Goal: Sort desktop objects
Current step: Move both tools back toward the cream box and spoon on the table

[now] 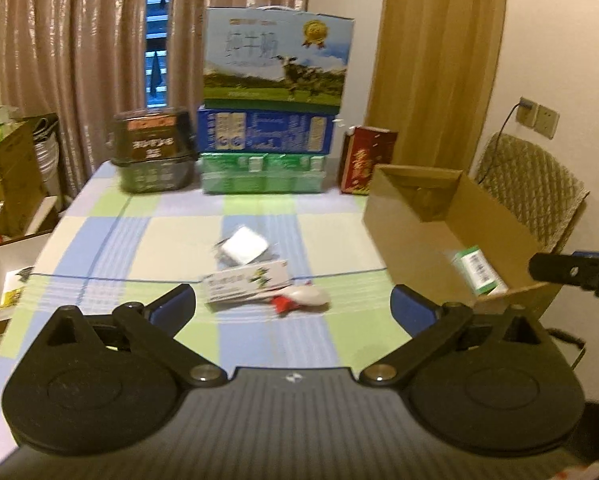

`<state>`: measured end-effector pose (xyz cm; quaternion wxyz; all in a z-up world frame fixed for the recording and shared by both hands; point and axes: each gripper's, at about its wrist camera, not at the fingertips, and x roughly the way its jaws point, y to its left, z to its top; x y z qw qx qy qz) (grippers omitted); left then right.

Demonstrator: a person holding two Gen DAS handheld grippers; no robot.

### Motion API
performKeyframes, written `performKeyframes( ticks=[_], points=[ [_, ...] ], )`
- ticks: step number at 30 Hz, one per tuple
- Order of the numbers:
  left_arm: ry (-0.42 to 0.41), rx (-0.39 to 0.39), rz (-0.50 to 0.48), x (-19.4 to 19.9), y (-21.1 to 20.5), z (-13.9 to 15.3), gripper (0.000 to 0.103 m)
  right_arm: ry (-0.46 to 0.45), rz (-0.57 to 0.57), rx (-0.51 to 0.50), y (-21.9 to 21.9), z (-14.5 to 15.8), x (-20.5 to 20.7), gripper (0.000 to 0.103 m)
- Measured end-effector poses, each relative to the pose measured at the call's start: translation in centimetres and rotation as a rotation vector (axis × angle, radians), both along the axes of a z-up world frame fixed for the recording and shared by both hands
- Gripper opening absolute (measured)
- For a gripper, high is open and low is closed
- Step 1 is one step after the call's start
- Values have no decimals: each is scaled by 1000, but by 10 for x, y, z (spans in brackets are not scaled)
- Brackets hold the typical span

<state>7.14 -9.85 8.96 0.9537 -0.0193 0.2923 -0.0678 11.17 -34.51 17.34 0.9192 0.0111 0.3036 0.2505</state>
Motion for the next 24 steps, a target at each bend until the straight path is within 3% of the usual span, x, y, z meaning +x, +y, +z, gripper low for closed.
performKeyframes(
  ticks=[10,24],
  points=[
    [28,19,61,-14,43,-15,102,19,109,-29,34,-18,-17,101],
    [61,58,0,2,60,-32,102,4,231,-108,70,-38,-17,101]
  ],
)
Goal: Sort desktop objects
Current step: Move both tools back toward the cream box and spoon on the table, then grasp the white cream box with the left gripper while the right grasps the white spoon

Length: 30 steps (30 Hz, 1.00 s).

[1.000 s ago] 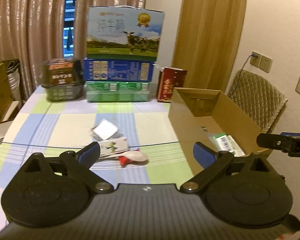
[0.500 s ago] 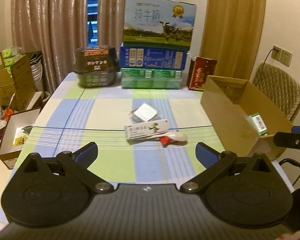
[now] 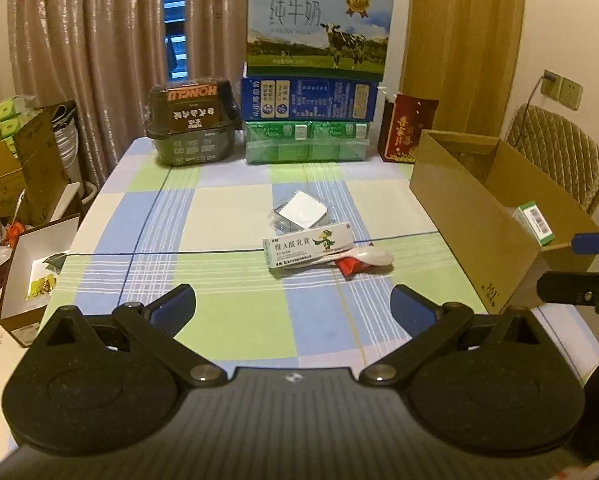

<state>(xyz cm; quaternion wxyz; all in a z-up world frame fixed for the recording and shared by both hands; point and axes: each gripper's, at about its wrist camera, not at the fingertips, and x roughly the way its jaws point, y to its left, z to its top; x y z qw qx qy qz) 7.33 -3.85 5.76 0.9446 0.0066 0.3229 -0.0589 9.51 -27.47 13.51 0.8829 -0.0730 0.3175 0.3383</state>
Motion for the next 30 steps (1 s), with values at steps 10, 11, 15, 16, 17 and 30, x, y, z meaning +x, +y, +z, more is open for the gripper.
performKeyframes(
  ticks=[10,11,15,16,17,30],
  points=[
    [42,18,-47,22,8,-26,102,1,79,-67,27,-29,14,101],
    [46,22,-48,25,9,-29,102,1,84,-73,30,-32,16,101],
    [67,13,-39,41,16,-40,102,-14,106,-124,43,-47,27,101],
    [70,12,-38,45,18,-43,102,-16,111,-137,47,-51,31,101],
    [73,12,-37,50,20,-45,102,-18,117,-150,50,-55,35,101],
    [123,152,-284,125,12,-77,100,-22,390,-394,110,-79,108,91]
  ],
)
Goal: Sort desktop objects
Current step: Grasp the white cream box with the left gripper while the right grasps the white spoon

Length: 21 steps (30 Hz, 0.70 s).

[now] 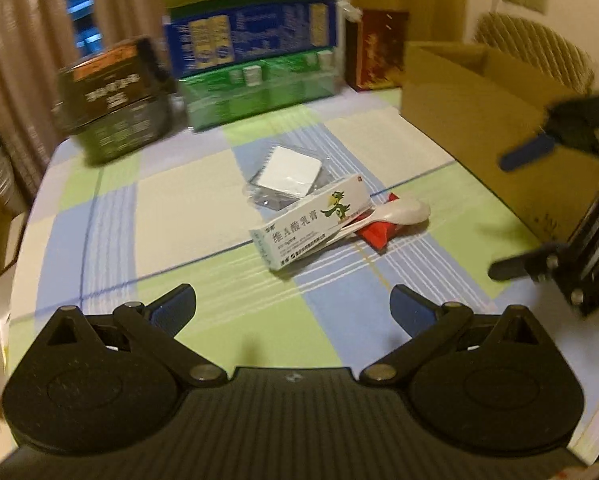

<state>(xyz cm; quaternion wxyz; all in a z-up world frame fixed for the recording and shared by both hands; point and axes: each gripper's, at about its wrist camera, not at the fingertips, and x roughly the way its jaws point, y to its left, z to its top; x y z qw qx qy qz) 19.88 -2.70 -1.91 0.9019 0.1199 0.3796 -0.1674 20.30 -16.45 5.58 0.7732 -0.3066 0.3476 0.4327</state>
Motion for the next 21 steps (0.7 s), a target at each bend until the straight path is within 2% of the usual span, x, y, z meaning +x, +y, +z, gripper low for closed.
performKeyframes(
  ticks=[7,11,13,16,21],
  points=[
    [20,56,-165,38,-8,-7,100,-4,251,-192,34,-15,31,83],
    [24,81,-237,58,-12,-11,100,63,288,-224,44,-27,50,80],
    [39,89,-260,69,-14,-14,100,65,298,-250,49,-33,58,76],
    [69,83,-290,87,-16,-19,95,46,317,-291,56,-42,65,73],
    [101,93,-312,107,-20,-34,85,76,350,-318,62,-53,77,62]
  ],
)
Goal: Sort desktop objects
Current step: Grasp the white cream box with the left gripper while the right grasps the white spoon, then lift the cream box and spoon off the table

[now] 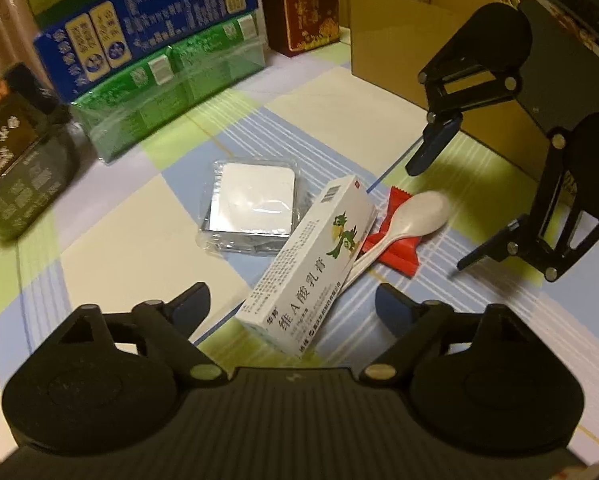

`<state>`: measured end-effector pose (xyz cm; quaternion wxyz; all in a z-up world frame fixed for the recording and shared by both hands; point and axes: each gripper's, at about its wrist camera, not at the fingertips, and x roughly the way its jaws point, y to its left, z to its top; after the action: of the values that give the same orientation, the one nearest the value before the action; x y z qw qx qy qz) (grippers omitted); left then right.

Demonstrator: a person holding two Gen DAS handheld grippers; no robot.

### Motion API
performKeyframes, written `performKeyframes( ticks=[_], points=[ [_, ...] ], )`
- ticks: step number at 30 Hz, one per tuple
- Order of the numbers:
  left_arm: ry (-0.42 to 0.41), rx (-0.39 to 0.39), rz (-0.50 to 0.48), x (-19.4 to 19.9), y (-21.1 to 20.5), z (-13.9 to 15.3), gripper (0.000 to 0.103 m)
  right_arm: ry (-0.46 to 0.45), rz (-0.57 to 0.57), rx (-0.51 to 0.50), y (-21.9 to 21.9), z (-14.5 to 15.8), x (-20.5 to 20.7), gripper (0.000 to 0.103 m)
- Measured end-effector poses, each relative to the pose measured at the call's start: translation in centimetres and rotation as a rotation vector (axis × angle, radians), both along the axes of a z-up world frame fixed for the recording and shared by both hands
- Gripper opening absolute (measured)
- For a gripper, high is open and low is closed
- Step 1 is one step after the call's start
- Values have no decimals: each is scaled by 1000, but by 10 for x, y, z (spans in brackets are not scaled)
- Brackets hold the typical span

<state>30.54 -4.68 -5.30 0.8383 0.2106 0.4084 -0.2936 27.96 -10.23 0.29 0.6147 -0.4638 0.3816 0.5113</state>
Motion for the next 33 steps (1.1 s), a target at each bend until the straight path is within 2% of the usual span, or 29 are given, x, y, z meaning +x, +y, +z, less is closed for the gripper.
performKeyframes(
  ticks=[7,10,14,22,26,31,33],
  points=[
    [29,11,-43,9,-5,-15,72,12,21,-28,9,-8,12,44],
    [40,1,-48,12,-5,-16,62,15,22,-46,12,-8,13,29],
    [47,13,-53,11,-6,-16,47,15,25,-71,13,-8,12,27],
    [70,18,-36,-14,-10,-11,36,22,11,-136,9,-3,-6,27],
    [79,39,-6,-39,-12,-6,23,35,-61,-182,5,0,-22,27],
    [94,43,32,-74,-4,2,22,53,-186,-154,-8,6,-52,27],
    [99,37,46,-91,0,5,22,92,-250,-128,-16,9,-63,27]
  ],
)
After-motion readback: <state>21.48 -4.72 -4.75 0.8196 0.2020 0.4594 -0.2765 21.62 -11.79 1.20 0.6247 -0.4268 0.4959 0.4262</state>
